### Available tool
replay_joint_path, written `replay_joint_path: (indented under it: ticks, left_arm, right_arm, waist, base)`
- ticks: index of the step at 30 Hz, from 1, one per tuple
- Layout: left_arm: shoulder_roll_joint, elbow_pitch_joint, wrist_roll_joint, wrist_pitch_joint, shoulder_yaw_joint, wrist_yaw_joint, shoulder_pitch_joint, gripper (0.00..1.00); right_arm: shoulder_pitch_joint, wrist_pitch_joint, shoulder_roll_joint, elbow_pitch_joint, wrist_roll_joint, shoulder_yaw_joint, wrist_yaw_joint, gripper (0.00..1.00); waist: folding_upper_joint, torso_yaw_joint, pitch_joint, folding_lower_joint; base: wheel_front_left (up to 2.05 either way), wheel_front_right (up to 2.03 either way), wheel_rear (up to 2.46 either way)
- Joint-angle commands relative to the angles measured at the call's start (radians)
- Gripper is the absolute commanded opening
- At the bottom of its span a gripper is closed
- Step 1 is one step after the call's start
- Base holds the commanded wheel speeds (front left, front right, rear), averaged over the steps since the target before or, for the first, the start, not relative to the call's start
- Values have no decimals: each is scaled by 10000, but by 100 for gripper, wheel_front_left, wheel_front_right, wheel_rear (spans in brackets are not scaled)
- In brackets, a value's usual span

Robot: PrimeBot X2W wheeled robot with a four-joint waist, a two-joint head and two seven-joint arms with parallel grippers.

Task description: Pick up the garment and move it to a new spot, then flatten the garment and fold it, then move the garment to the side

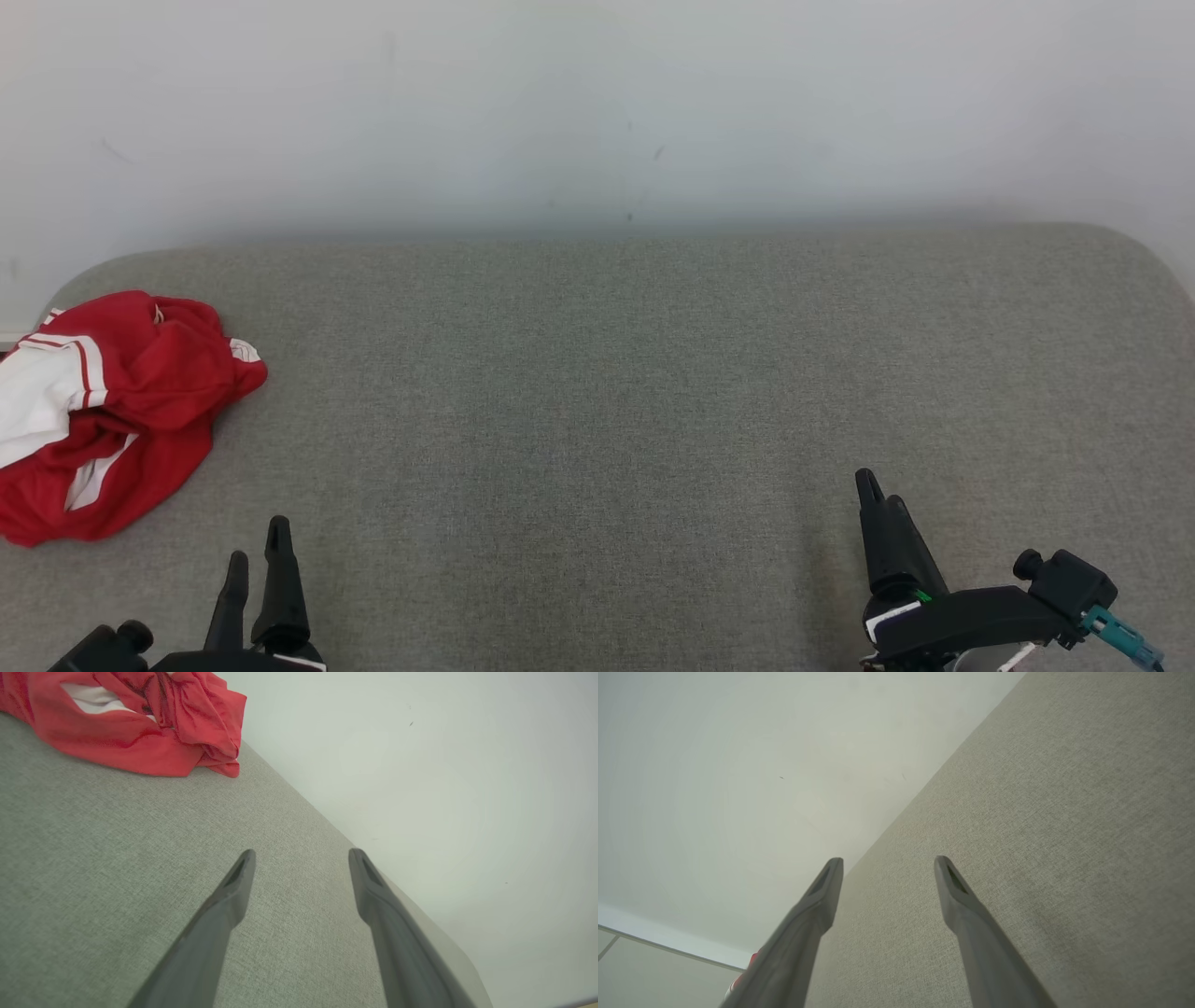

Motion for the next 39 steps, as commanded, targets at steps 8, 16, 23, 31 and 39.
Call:
replay_joint_path:
  ticks: [8,16,23,31,39]
  left_arm:
    - [52,-333,1481,-300,-159,152,-3,100]
    - [231,-406,2592,-543,-341,236,70,100]
    - [315,-482,3420,-740,-505,308,166,100]
    - [395,-519,4213,-948,-641,393,187,100]
    - [410,-566,4868,-1136,-647,342,259,100]
  right_arm:
    - [-100,-306,-6,-126,-1757,23,-9,100]
    - [-98,-548,-5,-169,-2917,126,-10,100]
    - [-77,-740,-5,-154,-3766,150,-11,100]
    - [-83,-943,-3,-173,-4666,219,-12,100]
    - [-66,-1139,-3,-190,-5411,296,-14,100]
  waist:
    - [0,19,24,-1]
    - [0,8,28,-1]
    - [0,8,11,-1]
    - [0,-3,10,-1]
    - [0,-13,-2,-1]
  base:
    - [0,0,0]
    - [0,0,0]
    - [0,0,0]
    - [0,0,0]
    - [0,0,0]
